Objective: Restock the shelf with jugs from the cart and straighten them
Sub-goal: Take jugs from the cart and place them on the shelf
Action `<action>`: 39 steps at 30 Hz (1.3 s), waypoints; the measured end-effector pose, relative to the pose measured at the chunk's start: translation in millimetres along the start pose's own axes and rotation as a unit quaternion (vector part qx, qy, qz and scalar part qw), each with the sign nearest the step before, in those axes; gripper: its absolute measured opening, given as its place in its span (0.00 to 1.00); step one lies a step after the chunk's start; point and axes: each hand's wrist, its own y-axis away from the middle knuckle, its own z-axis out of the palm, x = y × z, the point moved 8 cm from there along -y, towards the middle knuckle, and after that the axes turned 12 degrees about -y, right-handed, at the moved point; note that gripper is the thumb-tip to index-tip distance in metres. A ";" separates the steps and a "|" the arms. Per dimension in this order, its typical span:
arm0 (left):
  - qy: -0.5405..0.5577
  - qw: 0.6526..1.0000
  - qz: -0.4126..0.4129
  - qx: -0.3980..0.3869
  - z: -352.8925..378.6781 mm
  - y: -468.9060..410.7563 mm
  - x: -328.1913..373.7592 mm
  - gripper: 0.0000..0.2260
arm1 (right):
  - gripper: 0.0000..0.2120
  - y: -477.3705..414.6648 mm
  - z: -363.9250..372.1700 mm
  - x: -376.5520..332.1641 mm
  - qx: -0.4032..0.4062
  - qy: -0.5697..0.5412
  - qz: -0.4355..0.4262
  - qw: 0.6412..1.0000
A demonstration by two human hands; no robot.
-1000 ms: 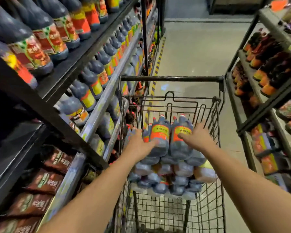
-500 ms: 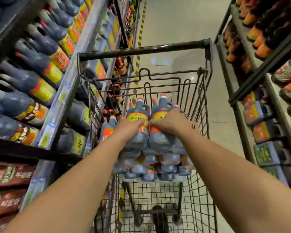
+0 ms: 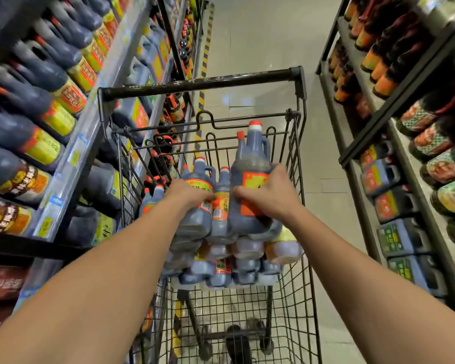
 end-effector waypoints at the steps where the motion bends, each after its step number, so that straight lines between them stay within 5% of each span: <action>1: 0.017 1.000 -0.003 0.002 -0.5 3.3 -3.0 0.35 | 0.49 2.3 -1.7 -1.5 0.000 -0.009 -0.008 1.000; 5: 0.092 0.996 -0.007 0.020 -1.7 22.5 -18.9 0.42 | 0.53 10.2 -9.0 -10.0 0.015 -0.023 -0.064 0.998; 12: 0.198 0.968 0.098 0.123 -34.6 77.7 -40.2 0.38 | 0.45 39.3 -9.6 -28.4 -0.007 -0.074 -0.157 0.985; 19: 0.268 0.926 0.176 0.198 -98.2 156.6 -81.4 0.44 | 0.46 96.4 11.9 -81.9 0.000 -0.065 -0.256 0.964; 26: 0.310 0.863 0.259 0.304 -173.2 243.0 -138.7 0.39 | 0.45 176.6 55.8 -155.0 -0.020 -0.077 -0.350 0.934; 39: 0.316 0.794 0.246 0.458 -279.9 352.1 -279.6 0.38 | 0.48 297.5 169.2 -252.3 -0.121 -0.105 -0.452 0.878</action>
